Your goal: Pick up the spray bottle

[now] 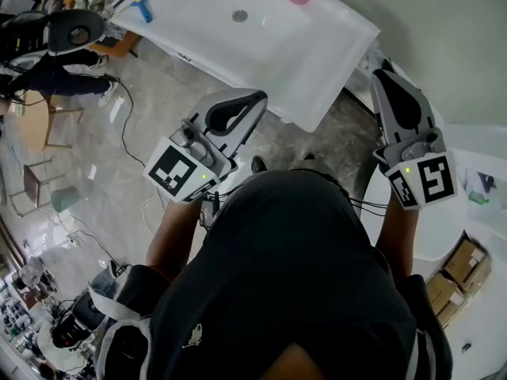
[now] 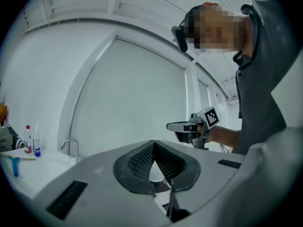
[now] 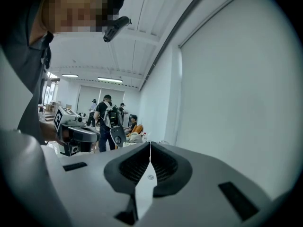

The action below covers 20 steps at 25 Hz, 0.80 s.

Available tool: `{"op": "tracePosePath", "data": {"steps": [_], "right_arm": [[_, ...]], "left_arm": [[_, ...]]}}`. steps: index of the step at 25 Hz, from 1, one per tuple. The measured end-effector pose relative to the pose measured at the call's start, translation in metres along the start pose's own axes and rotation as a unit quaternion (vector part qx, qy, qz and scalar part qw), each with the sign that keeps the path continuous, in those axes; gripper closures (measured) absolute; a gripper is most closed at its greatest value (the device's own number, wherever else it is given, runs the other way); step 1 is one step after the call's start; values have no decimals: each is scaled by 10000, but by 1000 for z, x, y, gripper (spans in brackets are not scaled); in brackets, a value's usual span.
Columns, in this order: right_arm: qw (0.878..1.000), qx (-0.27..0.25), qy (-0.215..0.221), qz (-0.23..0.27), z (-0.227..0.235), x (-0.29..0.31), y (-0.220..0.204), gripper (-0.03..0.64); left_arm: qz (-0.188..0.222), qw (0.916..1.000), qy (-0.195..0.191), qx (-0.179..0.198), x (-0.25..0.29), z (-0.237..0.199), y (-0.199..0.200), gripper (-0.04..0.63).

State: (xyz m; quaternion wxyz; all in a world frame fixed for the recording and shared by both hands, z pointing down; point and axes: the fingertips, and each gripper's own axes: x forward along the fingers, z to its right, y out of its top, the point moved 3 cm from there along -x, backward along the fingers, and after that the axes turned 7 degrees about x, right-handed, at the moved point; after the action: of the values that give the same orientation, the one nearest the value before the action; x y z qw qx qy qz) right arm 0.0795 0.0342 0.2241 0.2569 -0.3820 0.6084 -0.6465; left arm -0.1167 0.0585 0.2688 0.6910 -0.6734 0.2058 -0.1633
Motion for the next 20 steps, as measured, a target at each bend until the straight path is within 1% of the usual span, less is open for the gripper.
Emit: {"op": "tracePosePath", "data": {"steps": [3, 7, 15, 20], "right_arm": [[9999, 27, 92, -65, 15, 6, -10, 607], [9997, 89, 215, -60, 47, 23, -18, 607], [9978, 65, 661, 11, 88, 33, -13, 607], [9963, 109, 849, 55, 108, 31, -7, 607]], "left_arm": [[-44, 10000, 64, 31, 14, -6, -8, 591], [-62, 9993, 352, -73, 37, -17, -18, 591], [-117, 9975, 691, 27, 77, -12, -10, 591], [-178, 9961, 864, 50, 96, -6, -1, 591]]}}
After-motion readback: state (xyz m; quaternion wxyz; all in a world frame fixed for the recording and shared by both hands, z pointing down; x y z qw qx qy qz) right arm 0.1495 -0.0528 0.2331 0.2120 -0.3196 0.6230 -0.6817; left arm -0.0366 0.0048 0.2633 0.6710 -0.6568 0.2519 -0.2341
